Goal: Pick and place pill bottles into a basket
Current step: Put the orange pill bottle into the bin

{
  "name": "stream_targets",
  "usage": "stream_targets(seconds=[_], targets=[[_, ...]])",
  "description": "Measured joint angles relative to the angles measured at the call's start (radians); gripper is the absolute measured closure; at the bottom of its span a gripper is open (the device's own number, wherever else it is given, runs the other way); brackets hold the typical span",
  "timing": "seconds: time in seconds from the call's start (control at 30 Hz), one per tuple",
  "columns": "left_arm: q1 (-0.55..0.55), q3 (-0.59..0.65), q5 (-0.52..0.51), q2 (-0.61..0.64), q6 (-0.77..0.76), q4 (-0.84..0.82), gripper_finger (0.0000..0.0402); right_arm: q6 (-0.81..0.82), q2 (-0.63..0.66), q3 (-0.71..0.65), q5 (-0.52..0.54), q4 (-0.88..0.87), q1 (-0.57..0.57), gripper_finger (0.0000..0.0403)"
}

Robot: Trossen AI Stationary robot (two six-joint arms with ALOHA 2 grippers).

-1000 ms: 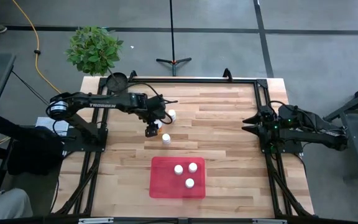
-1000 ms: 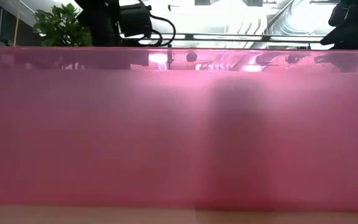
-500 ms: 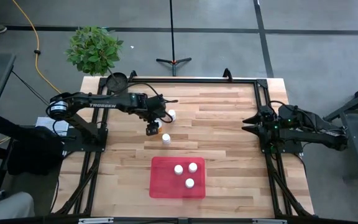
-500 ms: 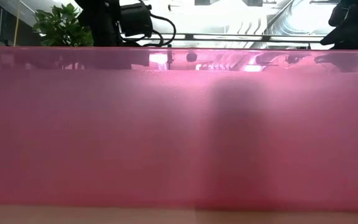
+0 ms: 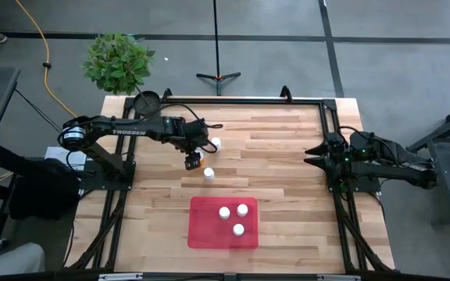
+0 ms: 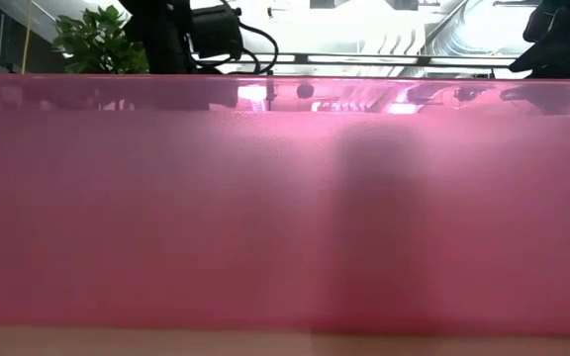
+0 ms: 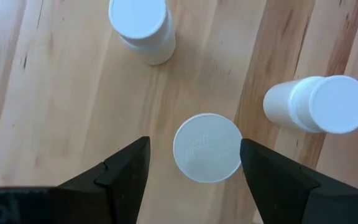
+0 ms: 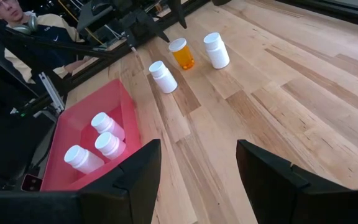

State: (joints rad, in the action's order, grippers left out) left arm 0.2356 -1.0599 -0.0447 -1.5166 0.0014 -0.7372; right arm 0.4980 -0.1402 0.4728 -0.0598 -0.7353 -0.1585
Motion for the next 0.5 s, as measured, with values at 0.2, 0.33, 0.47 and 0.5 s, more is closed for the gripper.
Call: stream_targets(seconds=[0.2,0.33,0.47,0.5], targets=[[0.000,0.000,0.006,0.000,-0.018,-0.017,0.0117,0.000,0.000,0.000,0.000,0.000,0.000,0.0203],[0.000,0.000,0.041,0.000,-0.036,-0.021,0.0117,0.000,0.000,0.000,0.000,0.000,0.000,0.0203],[0.000,0.000,0.089,0.000,-0.037,-0.021,0.0117,0.000,0.000,0.000,0.000,0.000,0.000,0.0203],[0.000,0.000,0.094,0.000,-0.036,-0.021,0.0117,0.000,0.000,0.000,0.000,0.000,0.000,0.0203]])
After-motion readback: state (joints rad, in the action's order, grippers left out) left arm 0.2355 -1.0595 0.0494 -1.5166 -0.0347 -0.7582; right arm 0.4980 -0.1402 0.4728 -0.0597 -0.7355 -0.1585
